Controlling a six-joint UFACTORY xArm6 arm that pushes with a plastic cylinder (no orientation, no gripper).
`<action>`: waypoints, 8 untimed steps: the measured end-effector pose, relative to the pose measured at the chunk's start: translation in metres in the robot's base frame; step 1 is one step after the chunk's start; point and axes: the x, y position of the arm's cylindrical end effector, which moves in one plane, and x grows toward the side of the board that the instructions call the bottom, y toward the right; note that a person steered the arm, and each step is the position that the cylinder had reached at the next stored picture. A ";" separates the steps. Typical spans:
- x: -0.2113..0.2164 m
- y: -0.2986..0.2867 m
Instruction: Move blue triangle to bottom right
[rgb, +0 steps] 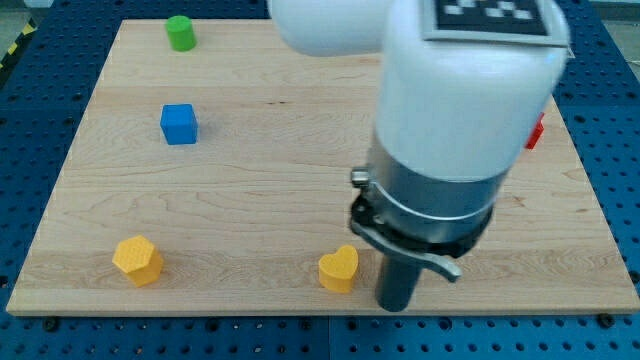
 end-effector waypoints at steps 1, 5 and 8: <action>-0.006 0.017; -0.122 0.017; -0.128 0.051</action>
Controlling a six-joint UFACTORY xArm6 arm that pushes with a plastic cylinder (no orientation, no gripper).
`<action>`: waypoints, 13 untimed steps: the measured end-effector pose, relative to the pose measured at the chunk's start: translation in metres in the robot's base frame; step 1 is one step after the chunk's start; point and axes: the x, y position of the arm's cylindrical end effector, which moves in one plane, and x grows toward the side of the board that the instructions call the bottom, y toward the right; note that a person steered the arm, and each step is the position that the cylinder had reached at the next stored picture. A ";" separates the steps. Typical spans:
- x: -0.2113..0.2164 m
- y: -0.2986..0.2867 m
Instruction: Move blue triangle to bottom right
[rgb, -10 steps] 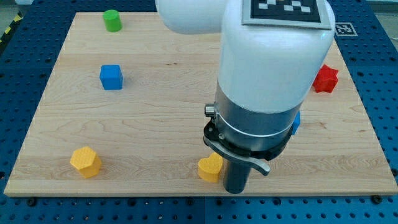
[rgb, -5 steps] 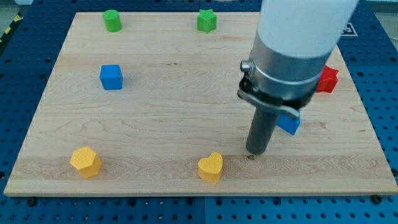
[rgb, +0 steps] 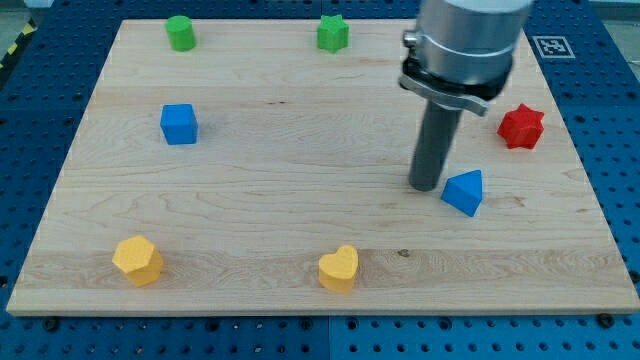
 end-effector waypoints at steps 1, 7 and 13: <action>0.000 0.038; 0.056 0.013; 0.064 0.069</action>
